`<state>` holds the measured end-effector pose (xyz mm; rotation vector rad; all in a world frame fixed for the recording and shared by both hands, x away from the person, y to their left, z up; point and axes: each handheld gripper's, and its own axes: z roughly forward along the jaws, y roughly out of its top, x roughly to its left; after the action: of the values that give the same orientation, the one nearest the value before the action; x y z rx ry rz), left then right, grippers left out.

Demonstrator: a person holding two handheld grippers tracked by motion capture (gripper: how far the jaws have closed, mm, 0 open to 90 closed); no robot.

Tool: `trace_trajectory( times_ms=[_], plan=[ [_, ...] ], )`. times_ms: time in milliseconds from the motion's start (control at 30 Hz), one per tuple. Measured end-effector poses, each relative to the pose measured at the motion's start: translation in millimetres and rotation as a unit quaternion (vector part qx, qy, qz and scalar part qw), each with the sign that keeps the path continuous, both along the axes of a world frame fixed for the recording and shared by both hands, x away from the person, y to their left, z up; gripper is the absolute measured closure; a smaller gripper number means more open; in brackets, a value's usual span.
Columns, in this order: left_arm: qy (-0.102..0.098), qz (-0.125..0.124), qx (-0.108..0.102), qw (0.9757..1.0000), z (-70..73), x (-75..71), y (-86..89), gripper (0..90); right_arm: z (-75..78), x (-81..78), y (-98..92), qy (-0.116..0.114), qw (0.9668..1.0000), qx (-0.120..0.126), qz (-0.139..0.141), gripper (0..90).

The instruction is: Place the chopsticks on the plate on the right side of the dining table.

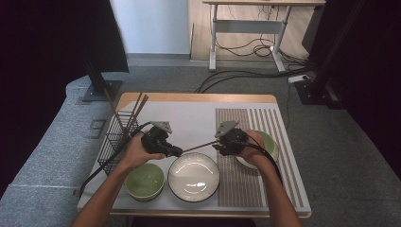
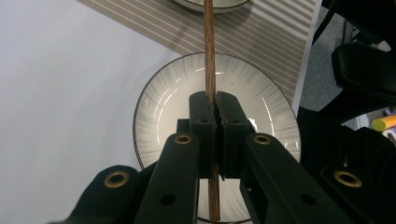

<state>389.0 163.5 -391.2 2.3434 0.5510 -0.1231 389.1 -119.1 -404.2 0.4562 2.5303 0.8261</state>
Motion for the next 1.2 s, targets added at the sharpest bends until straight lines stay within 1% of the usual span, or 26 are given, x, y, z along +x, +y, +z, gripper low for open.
trace_trajectory(
  times_ms=[33, 67, 133, 233, 267, 367, 400, 433, 500, 567, 600, 633, 667, 700, 733, 800, 933, 1000, 1100, 1200],
  plan=[
    [0.002, -0.001, -0.005, 1.0000, 0.2, 0.3, 0.2, 86.7, -1.5, -0.8, 1.7, -0.005, 1.0000, -0.008, 0.004, 58.2],
    [0.004, -0.001, -0.010, 0.9999, 0.7, 0.5, 0.7, 86.8, -2.3, -1.4, 3.0, -0.004, 0.9999, -0.012, 0.008, 60.8],
    [0.004, 0.000, -0.014, 0.9999, 1.4, 0.8, 1.6, 86.9, -4.1, -2.1, 5.5, -0.004, 0.9997, -0.023, 0.011, 64.5],
    [0.011, 0.002, -0.031, 0.9995, 2.3, 2.7, 5.4, 86.8, -6.9, -2.7, 6.6, -0.001, 0.9993, -0.031, 0.022, 67.9],
    [0.013, 0.002, -0.036, 0.9993, 2.6, 3.7, 6.9, 86.9, -8.3, -3.4, 6.5, -0.002, 0.9992, -0.029, 0.026, 69.0],
    [0.020, 0.009, -0.059, 0.9980, 2.4, 6.8, 11.0, 86.6, -9.7, -4.8, 6.1, -0.004, 0.9988, -0.032, 0.037, 72.1],
    [0.022, 0.012, -0.067, 0.9974, 2.4, 8.4, 12.6, 86.3, -10.9, -5.9, 5.9, 0.000, 0.9982, -0.037, 0.047, 74.3],
    [0.023, 0.015, -0.074, 0.9969, 2.3, 9.8, 13.9, 86.3, -10.9, -5.9, 5.9, 0.000, 0.9982, -0.037, 0.047, 74.3],
    [0.013, 0.030, -0.074, 0.9967, 2.1, 12.0, 15.6, 84.9, -12.8, -6.6, 5.6, 0.004, 0.9975, -0.038, 0.059, 76.6],
    [0.006, 0.047, -0.078, 0.9958, 2.1, 13.7, 17.2, 82.6, -14.7, -7.2, 5.2, 0.011, 0.9969, -0.034, 0.069, 78.8],
    [-0.005, 0.064, -0.077, 0.9950, 2.4, 14.5, 18.0, 81.8, -14.8, -7.0, 4.6, 0.017, 0.9965, -0.033, 0.075, 79.7],
    [-0.013, 0.073, -0.077, 0.9943, 2.5, 14.9, 18.3, 79.3, -15.9, -7.3, 4.0, 0.023, 0.9962, -0.027, 0.080, 81.0],
    [-0.023, 0.083, -0.076, 0.9934, 2.9, 15.2, 18.5, 76.7, -16.4, -7.3, 3.7, 0.026, 0.9961, -0.022, 0.082, 81.7],
    [-0.030, 0.093, -0.076, 0.9922, 3.1, 15.7, 18.7, 69.3, -17.8, -7.0, 2.9, 0.034, 0.9959, -0.016, 0.082, 83.3],
    [-0.039, 0.104, -0.076, 0.9910, 3.5, 16.2, 19.0, 69.3, -17.8, -7.0, 2.9, 0.034, 0.9959, -0.016, 0.082, 83.3],
    [-0.051, 0.125, -0.072, 0.9883, 4.4, 16.6, 19.3, 61.3, -19.7, -6.7, 2.0, 0.040, 0.9956, -0.010, 0.084, 84.6],
    [-0.067, 0.144, -0.071, 0.9848, 5.1, 15.9, 20.2, 54.6, -23.0, -4.7, -2.5, 0.053, 0.9957, 0.004, 0.076, 84.7],
    [-0.069, 0.148, -0.069, 0.9842, 4.9, 15.3, 20.1, 52.1, -24.5, -4.1, -5.0, 0.060, 0.9957, 0.011, 0.070, 84.7],
    [-0.070, 0.150, -0.069, 0.9837, 4.8, 13.6, 19.1, 51.6, -25.9, -4.3, -7.0, 0.068, 0.9954, 0.016, 0.066, 84.7],
    [-0.073, 0.153, -0.076, 0.9825, 4.6, 11.4, 19.7, 50.9, -26.5, -4.3, -8.8, 0.070, 0.9952, 0.019, 0.066, 84.7]
  ],
)
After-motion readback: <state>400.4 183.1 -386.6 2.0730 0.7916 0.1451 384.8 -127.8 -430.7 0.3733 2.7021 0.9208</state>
